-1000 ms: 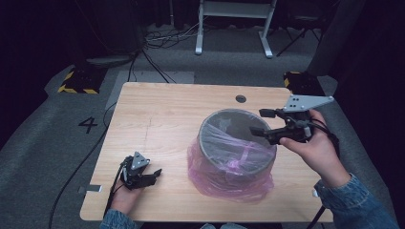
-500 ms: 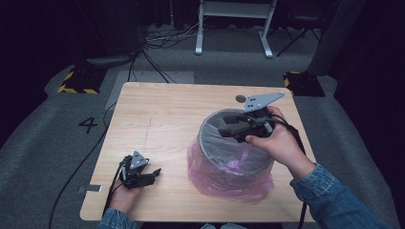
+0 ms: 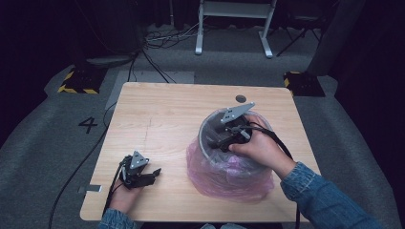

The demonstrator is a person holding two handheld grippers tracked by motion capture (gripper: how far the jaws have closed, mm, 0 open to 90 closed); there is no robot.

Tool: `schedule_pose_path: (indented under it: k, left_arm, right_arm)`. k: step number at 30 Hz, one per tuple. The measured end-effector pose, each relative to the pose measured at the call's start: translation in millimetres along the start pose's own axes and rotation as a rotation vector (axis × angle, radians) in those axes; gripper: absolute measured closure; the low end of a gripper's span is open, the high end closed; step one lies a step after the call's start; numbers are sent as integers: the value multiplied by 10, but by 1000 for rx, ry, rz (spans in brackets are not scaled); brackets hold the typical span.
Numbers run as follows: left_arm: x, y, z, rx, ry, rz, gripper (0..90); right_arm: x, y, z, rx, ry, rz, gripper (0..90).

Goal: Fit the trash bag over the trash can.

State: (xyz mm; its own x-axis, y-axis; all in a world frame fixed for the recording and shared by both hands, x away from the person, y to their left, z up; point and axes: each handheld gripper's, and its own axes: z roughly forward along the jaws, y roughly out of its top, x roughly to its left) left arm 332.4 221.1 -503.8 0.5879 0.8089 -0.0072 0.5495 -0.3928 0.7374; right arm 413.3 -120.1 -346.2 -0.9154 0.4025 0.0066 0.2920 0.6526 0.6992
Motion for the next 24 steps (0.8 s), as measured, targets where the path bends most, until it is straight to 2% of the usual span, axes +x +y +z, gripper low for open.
schedule_pose_path:
  k: [2,6,7,11,15,18,21,22,24]
  left_arm:
    - [0,0,0,0,0,0,365]
    - [-1,0,0,1,0,-3,365]
    - [-1,0,0,1,1,-3,365]
    - [-1,1,1,1,2,-4,364]
    - [-1,2,2,1,2,-4,364]
    - [-1,2,2,1,2,-4,364]
    - [-1,2,2,1,2,-4,363]
    - [-1,2,2,1,2,-4,363]
    - [2,4,3,1,4,0,362]
  right_arm:
    - [-9,-18,48,19,-11,10,290]
    - [-34,-49,135,71,-3,3,263]
    - [-52,-58,165,101,10,-27,263]
    - [-57,-105,276,153,11,-54,259]
    - [-46,-130,366,144,4,0,240]
    - [-40,-144,441,168,21,-14,296]
    - [-10,-170,529,182,47,4,298]
    - [-3,-180,553,204,44,3,297]
    - [1,-190,584,217,42,0,297]
